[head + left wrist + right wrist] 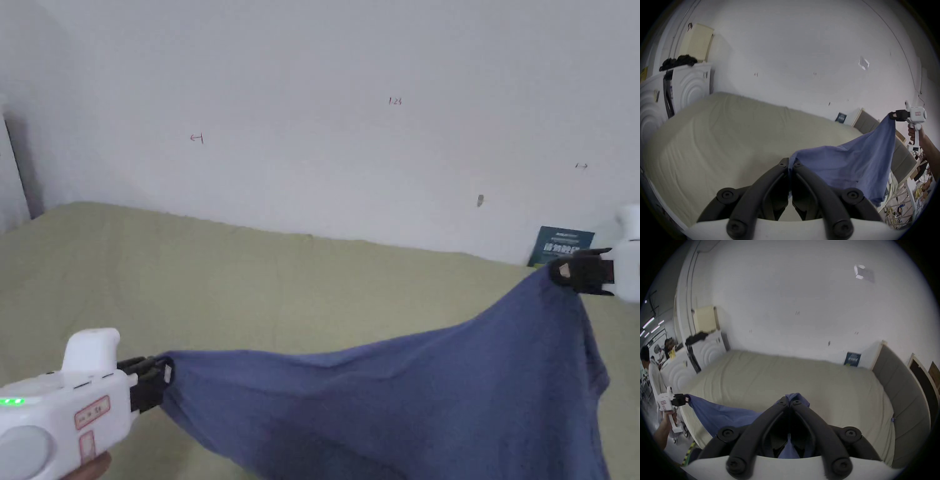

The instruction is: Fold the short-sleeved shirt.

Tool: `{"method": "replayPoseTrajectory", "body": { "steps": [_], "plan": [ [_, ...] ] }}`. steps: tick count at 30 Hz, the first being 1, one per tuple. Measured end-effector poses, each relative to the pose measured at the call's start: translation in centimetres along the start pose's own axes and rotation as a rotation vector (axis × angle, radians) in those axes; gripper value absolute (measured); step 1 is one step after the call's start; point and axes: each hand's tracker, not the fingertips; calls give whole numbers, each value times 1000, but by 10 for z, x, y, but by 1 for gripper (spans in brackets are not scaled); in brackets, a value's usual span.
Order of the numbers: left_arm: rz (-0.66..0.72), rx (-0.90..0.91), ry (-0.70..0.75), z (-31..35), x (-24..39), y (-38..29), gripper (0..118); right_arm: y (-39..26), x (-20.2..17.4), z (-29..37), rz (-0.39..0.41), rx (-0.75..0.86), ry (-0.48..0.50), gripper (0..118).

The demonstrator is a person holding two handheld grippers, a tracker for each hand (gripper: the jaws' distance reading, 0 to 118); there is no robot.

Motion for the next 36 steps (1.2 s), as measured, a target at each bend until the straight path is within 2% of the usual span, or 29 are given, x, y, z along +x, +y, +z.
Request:
{"method": "replayPoseTrajectory", "body": {
  "steps": [4,7,10,14,18,21,23,27,36],
  "plan": [
    [-1,93,-25,-1,22,66,0,51,16,51,-33,115,-43,1],
    [-43,164,-15,-1,39,117,0,86,31,80,-73,193,-23,1],
    [-48,216,-19,3,58,167,0,121,45,93,-64,260,-93,1],
    [-58,266,3,-3,75,232,0,158,55,99,-53,338,-134,1],
    [-102,330,82,-11,90,292,0,189,60,92,-46,394,-152,1],
    [-160,378,216,-14,103,320,0,206,61,84,-47,412,-165,1],
    [-142,376,186,-19,105,332,0,210,62,74,-46,420,-167,1],
    [-169,379,238,-41,110,333,0,205,65,44,-33,410,-171,1],
    [-159,317,287,-103,84,282,0,156,74,-21,-66,366,-132,1]
  ]
}}
